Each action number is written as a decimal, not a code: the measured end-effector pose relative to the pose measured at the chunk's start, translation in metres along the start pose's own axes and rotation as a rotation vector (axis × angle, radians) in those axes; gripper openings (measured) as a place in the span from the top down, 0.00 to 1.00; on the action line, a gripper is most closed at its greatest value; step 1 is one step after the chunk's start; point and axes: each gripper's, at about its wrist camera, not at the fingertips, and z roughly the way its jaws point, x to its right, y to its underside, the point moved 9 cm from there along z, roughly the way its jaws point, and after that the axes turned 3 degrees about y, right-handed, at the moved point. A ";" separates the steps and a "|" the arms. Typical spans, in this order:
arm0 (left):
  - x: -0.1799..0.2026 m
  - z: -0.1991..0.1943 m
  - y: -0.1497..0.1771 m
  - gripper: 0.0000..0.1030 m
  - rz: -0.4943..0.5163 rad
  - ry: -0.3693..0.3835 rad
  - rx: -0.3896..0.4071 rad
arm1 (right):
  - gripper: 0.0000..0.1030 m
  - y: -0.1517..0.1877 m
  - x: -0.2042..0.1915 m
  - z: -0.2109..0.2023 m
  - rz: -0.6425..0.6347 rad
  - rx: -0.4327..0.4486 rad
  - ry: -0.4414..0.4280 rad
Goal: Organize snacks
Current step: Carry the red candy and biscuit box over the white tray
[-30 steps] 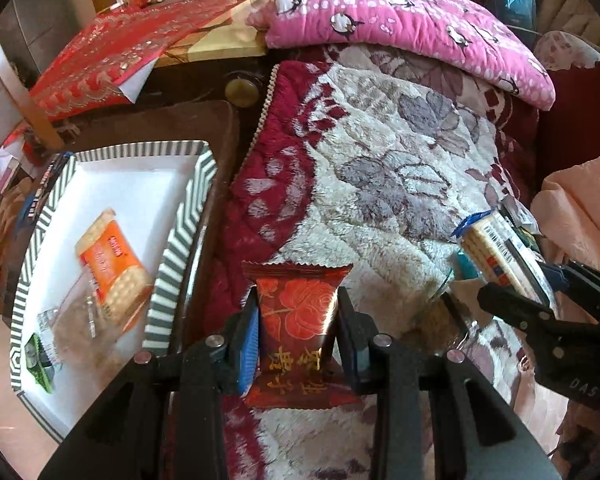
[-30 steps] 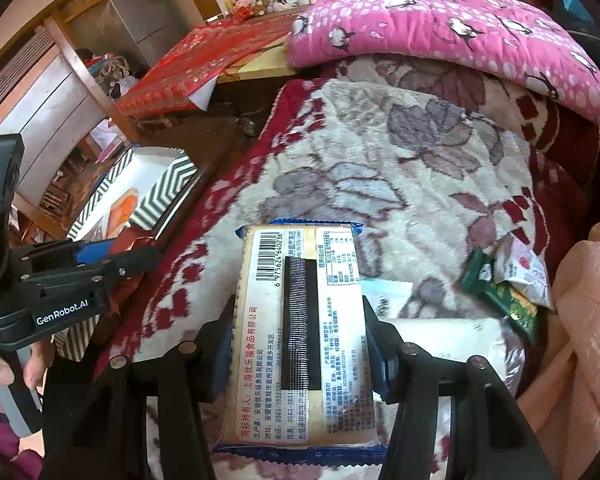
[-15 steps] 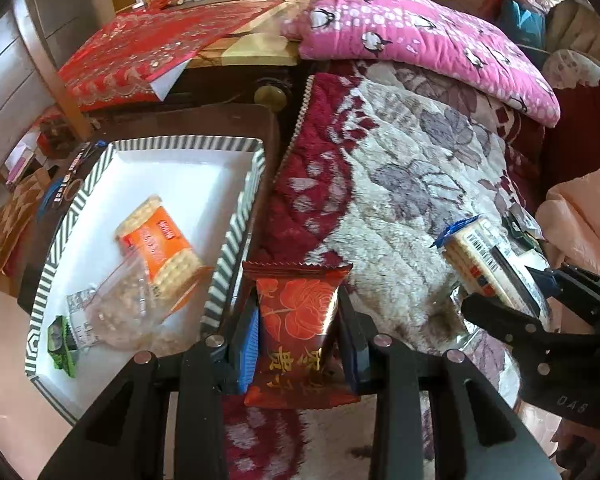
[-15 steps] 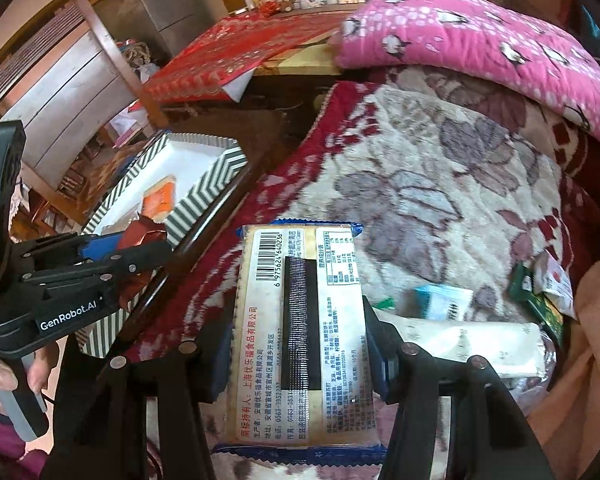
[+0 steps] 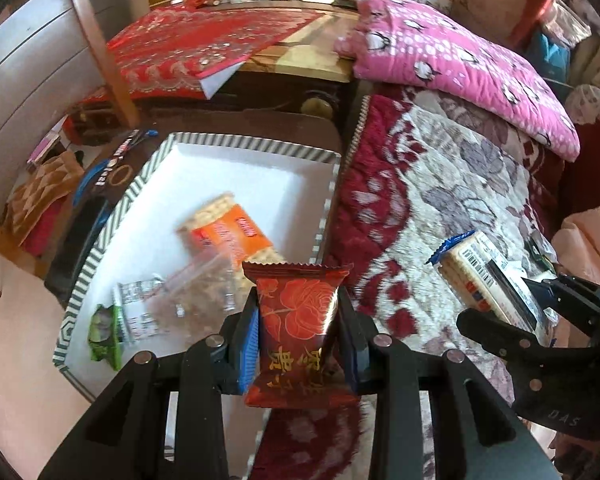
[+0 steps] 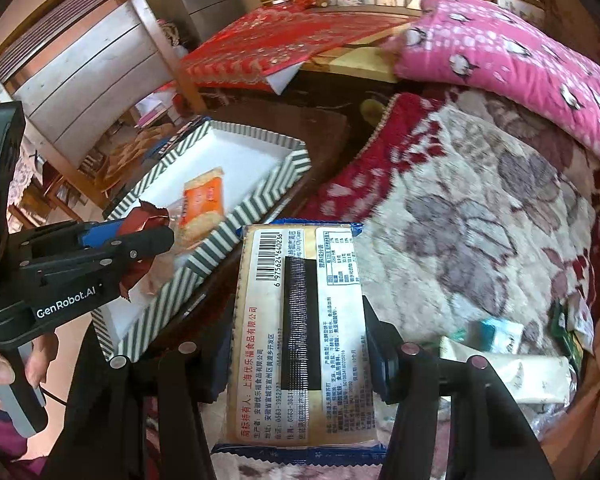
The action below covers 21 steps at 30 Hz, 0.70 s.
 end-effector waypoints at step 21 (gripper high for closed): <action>-0.095 -0.010 0.015 0.68 -0.132 -0.073 0.002 | 0.43 -0.027 -0.075 0.031 -0.130 -0.037 -0.050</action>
